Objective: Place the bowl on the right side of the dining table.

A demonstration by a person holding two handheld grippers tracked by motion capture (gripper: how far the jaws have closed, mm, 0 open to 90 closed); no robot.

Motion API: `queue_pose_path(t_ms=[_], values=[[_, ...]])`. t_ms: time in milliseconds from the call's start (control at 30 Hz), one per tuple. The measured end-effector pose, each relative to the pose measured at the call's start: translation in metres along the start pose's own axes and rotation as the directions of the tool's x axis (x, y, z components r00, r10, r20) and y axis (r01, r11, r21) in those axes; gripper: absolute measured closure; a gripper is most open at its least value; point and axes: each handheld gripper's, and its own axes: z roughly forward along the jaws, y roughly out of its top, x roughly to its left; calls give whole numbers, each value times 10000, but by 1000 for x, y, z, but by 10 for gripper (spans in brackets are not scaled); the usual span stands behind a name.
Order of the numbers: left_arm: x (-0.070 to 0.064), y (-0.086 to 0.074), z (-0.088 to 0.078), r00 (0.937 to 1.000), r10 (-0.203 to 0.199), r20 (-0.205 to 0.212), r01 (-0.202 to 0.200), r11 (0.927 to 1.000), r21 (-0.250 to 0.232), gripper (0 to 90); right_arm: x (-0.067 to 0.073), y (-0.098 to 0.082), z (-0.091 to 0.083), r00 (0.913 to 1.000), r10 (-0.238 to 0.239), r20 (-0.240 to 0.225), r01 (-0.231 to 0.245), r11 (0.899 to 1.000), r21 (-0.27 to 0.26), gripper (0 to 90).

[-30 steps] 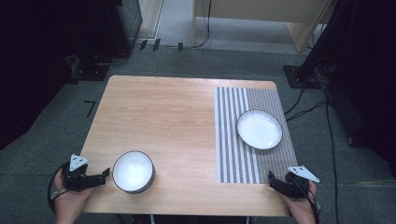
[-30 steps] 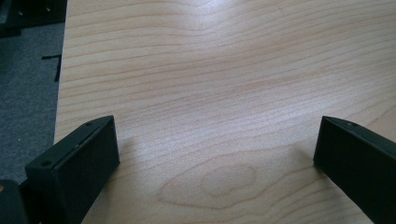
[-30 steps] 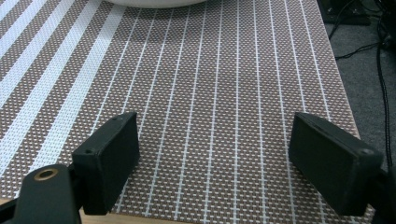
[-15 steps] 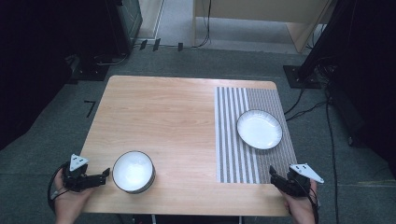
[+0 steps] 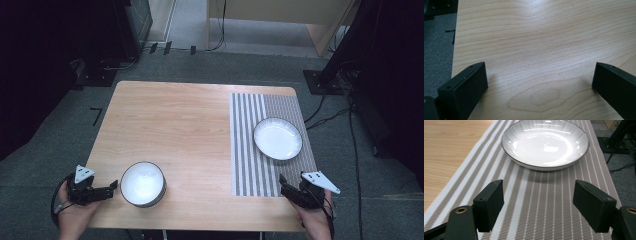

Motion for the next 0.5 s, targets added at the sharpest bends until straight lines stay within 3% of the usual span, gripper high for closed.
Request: queue_pose_path(t_ms=[500], values=[[0, 0, 0, 10000, 9, 23, -9, 10000, -14, 0, 37, 26, -1, 9969, -344, -713, 323, 9990, -308, 264]])
